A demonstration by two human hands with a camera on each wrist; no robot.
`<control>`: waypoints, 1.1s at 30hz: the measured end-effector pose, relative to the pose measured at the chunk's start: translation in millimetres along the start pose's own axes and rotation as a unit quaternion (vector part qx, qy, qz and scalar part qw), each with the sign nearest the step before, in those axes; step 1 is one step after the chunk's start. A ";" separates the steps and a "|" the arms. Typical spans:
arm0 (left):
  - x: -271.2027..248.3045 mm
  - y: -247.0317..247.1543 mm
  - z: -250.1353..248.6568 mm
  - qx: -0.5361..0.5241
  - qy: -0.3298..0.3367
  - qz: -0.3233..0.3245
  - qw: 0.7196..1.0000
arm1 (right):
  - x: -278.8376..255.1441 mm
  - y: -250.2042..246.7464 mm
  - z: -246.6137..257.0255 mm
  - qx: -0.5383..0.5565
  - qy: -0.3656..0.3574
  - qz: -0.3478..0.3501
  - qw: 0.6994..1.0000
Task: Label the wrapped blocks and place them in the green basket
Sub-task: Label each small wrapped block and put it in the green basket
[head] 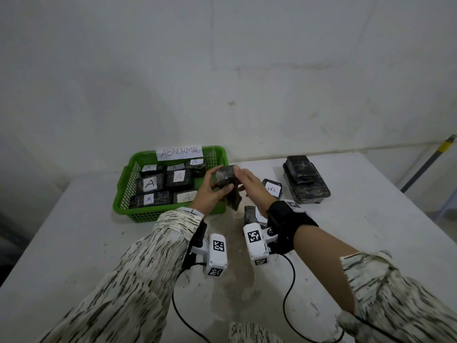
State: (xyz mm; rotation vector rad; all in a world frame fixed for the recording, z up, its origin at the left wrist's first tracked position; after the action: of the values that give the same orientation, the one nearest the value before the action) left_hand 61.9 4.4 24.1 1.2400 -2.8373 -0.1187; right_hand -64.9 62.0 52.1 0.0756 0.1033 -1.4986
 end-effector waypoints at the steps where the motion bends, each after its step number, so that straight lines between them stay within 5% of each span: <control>1: -0.9 -0.1 -0.7 -0.012 -0.005 -0.020 1.000 | 0.4 -1.1 0.0 -0.010 0.001 0.003 1.000; 4: -0.5 -6.7 -4.8 -0.119 -0.011 -0.106 0.987 | -3.1 -3.3 -2.8 -0.032 0.011 0.027 0.999; 8: 0.4 -19.9 -4.3 -0.245 -0.047 -0.182 0.951 | -9.7 -6.4 -11.7 0.097 0.004 0.081 0.992; 12: -6.3 -12.7 -2.2 -0.254 -0.154 -0.101 0.949 | -8.4 -2.1 -8.3 0.145 -0.016 0.106 0.984; 19: -10.6 -9.5 -2.7 -0.237 -0.182 -0.074 0.952 | -2.7 3.9 -5.5 0.093 -0.022 0.072 0.993; 26: -9.1 -23.3 -12.6 -0.260 -0.083 -0.112 0.956 | -3.6 0.0 -14.7 0.086 -0.011 0.073 0.994; 33: -15.1 -32.9 -18.4 -0.239 -0.107 -0.094 0.960 | 5.4 -1.4 -27.9 -0.051 -0.032 0.008 0.998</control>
State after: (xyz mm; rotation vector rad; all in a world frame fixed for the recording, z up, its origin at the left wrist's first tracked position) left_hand 97.5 -7.8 39.5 1.4364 -2.5974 -0.9348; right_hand -66.5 59.8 23.8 -0.0521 0.1271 -1.4763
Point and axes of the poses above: each hand's wrist, its own x-axis towards the middle knuckle, its own y-axis out of the palm, z = x × y, the point moved 2 cm from there along x, towards the middle knuckle, and after that the axes turned 15 degrees about z, right-handed, at the moved point
